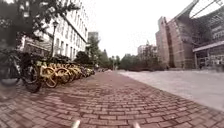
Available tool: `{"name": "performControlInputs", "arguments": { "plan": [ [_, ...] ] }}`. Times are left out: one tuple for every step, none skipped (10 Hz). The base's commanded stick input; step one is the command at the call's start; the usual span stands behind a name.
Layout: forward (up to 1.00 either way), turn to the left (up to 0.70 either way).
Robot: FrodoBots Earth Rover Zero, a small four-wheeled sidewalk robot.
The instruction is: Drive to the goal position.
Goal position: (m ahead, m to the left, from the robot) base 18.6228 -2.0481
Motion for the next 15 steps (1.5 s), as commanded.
{"name": "performControlInputs", "arguments": {
  "plan": [
    [0.7, 0.0],
    [0.5, 0.0],
    [0.45, 0.0],
    [0.6, 0.0],
    [0.7, 0.0],
    [0.7, 0.0],
    [0.7, 0.0],
    [0.7, 0.0],
    [0.7, 0.0],
    [0.7, 0.0],
    [0.7, 0.0],
    [0.7, 0.0],
    [0.7, 0.0],
    [0.7, 0.0],
    [0.7, 0.0]
  ]
}}
